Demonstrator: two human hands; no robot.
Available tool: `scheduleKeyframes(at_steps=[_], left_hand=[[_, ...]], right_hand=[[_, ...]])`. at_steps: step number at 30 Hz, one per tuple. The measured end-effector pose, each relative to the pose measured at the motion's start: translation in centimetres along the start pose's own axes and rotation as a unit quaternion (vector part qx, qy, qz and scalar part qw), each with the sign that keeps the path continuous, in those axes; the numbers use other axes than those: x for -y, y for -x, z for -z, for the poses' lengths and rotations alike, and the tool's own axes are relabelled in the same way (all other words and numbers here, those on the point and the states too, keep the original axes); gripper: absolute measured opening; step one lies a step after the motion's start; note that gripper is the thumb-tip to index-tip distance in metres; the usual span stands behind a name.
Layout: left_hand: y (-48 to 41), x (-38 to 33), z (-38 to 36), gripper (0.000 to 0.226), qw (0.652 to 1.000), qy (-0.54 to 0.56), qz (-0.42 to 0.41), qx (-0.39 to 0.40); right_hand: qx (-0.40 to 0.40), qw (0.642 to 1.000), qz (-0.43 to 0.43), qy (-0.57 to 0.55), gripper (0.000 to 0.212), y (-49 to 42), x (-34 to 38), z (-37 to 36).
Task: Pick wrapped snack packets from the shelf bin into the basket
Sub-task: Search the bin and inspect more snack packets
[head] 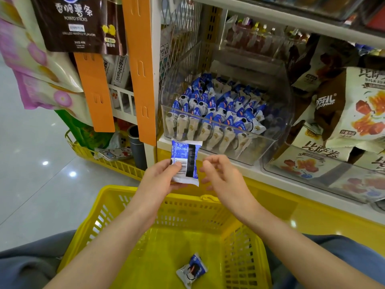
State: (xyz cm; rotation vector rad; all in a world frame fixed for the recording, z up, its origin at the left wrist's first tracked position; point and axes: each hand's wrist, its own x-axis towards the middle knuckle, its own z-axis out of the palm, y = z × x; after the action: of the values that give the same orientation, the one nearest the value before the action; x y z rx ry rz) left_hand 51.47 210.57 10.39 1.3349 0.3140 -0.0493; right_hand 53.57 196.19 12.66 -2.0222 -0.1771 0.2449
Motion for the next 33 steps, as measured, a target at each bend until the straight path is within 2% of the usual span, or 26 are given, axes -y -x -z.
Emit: scheduleKeyframes(at_steps=[2,4,6,8,12,15,19,22,24,26,28,31,33], left_hand=[[-0.1,0.1,-0.2,0.02,1.0,-0.002,0.01,0.025],[0.1,0.2,-0.5,0.023,0.999,-0.013,0.018,0.035],[0.0,0.7,-0.5,0.021,0.994,-0.106,-0.032,0.004],[0.3,1.2,-0.4,0.014,0.968,-0.219,-0.116,-0.036],[1.0,1.6,-0.6,0.031,0.941,-0.283,-0.184,-0.025],[0.7,1.6,-0.1,0.031,0.93,-0.31,-0.195,-0.031],[0.5,1.8,0.2,0.03,0.93,-0.317,-0.183,-0.023],[0.3,1.8,0.2,0.03,0.935,-0.312,-0.167,-0.028],[0.1,1.4,0.1,0.023,0.952,-0.269,-0.14,-0.03],[-0.1,0.9,0.3,0.014,0.956,-0.257,-0.133,-0.042],[-0.1,0.7,0.5,0.011,0.937,-0.305,-0.162,-0.06],[0.1,0.6,0.9,0.017,0.866,-0.434,-0.239,-0.074],[0.1,0.6,0.9,0.017,0.856,-0.446,-0.25,-0.082]], right_hand=[[0.068,0.988,-0.064,-0.12,0.021,-0.3,0.2,0.2],[0.11,0.976,-0.062,-0.176,0.027,-0.2,0.2,0.3],[0.105,0.969,-0.059,-0.214,0.026,0.0,0.2,0.2],[0.071,0.968,-0.064,-0.232,0.025,0.0,0.1,0.0],[0.025,0.981,-0.044,-0.188,0.021,-0.1,-0.1,-0.5],[0.019,0.985,-0.032,-0.169,0.02,-0.3,-0.2,-0.9],[0.004,0.99,-0.021,-0.142,0.015,-0.7,-0.6,-1.4],[-0.005,0.993,-0.014,-0.116,0.018,-0.9,-1.1,-1.9],[-0.012,0.997,0.001,-0.082,0.019,-1.1,-1.3,-1.9],[-0.017,0.999,0.03,-0.037,0.016,-1.2,-1.3,-1.9],[-0.016,0.998,0.06,-0.008,0.015,-1.2,-1.3,-2.0],[-0.025,0.994,0.104,0.015,0.02,-1.0,-1.0,-2.3],[-0.044,0.992,0.119,0.02,0.025,-1.0,-0.8,-2.4]])
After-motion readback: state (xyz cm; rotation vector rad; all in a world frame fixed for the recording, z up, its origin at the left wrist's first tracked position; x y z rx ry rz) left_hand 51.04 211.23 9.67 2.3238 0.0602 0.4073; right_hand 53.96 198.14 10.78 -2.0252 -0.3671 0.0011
